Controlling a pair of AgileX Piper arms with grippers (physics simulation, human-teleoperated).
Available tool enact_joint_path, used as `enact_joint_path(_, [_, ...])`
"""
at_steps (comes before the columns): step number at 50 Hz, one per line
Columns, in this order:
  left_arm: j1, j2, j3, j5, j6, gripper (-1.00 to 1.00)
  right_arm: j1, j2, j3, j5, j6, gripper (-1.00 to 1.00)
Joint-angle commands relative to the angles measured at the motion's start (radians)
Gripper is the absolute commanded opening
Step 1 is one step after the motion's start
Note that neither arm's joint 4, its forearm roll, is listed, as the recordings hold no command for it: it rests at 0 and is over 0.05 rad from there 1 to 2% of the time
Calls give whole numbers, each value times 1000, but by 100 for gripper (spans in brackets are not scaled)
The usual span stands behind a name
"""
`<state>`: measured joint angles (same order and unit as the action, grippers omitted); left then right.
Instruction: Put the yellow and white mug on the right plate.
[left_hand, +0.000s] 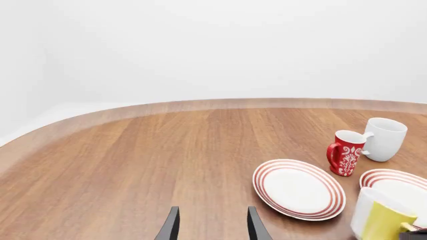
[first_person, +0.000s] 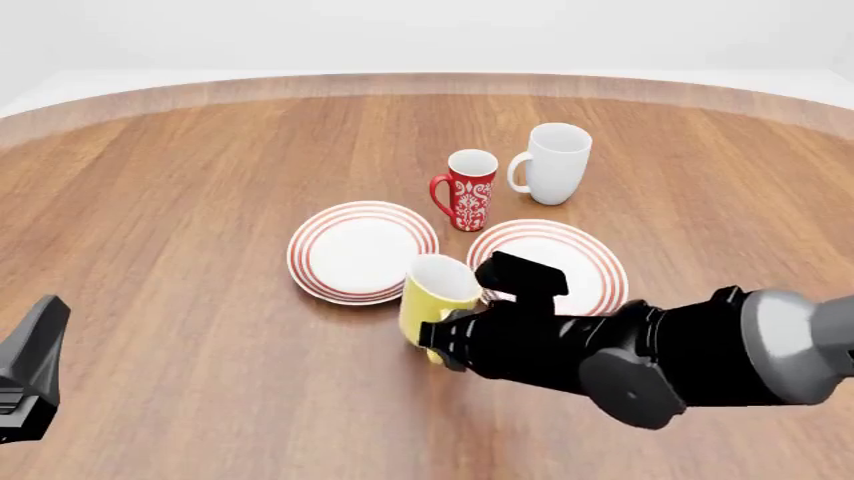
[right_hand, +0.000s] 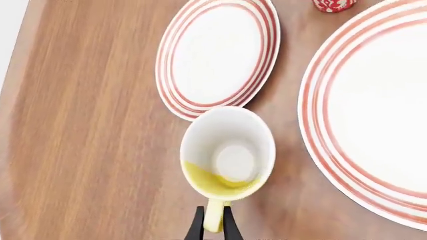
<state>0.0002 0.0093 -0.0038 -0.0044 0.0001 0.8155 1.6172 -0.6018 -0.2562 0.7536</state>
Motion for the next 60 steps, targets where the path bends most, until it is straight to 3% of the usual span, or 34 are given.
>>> enact_joint_path(1, [0, -1, 0, 1, -1, 100, -25, -77, -31, 106, -40, -100])
enact_joint_path(17, [0, -2, 0, 2, 0, 100, -119, -217, -150, 299, -163, -100])
enact_joint_path(24, [0, -1, 0, 2, 0, 100, -155, -250, -167, 328, -198, -100])
enact_joint_path(35, [0, -2, 0, 2, 0, 100, -276, -237, -154, 322, -263, -100])
enact_joint_path(60, [0, 0, 0, 0, 0, 100, -403, -194, -75, 238, -294, -100])
